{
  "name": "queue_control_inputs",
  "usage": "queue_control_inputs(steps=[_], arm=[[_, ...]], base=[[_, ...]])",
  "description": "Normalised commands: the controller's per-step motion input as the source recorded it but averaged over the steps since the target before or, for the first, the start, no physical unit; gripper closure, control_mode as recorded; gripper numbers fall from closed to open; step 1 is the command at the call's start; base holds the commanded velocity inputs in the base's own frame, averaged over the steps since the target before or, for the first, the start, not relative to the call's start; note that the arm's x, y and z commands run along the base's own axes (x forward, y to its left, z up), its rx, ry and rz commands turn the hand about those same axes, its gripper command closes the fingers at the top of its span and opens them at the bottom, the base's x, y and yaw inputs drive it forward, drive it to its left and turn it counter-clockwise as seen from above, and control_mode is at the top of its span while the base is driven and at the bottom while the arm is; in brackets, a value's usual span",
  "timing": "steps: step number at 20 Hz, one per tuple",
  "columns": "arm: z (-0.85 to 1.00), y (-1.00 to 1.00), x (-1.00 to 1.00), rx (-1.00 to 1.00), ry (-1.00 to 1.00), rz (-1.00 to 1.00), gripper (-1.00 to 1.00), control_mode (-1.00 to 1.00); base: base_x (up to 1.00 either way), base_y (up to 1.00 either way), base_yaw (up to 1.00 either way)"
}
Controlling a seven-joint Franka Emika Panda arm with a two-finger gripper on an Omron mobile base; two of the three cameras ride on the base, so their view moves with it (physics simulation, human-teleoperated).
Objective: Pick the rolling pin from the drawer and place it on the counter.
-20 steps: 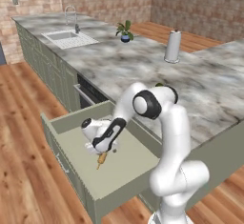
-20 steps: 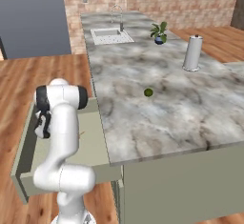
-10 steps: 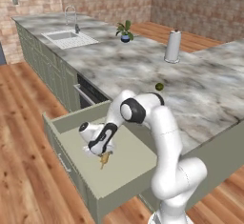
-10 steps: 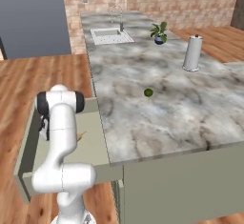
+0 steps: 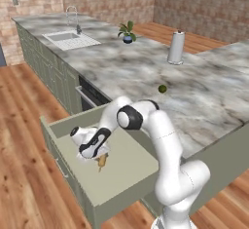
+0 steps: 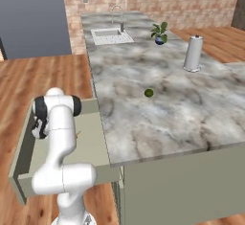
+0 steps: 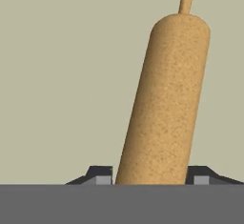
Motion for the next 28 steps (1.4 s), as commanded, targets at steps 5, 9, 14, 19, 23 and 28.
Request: queue_control_inputs(steps=[5, 9, 14, 19, 23, 28], arm=[[-1.0, -0.36, -0.39, 0.16, 0.0, 0.21, 1.0, -1.0], [-0.85, -0.84, -0.35, 0.33, 0.0, 0.15, 1.0, -1.0], [-0.07, -1.0, -0.33, 0.62, 0.0, 0.1, 1.0, -1.0], [0.39, -0.58, -0.22, 0.62, -0.07, 0.1, 1.0, -1.0], [1.0, -0.01, -0.03, 0.44, -0.1, 0.08, 1.0, -1.0], [1.0, 0.0, 0.06, 0.3, -0.05, 0.08, 1.0, -1.0]], base=[[0.0, 0.0, 0.0], [0.0, 0.0, 0.0], [0.0, 0.0, 0.0], [0.0, 0.0, 0.0], [0.0, 0.0, 0.0], [0.0, 0.0, 0.0]])
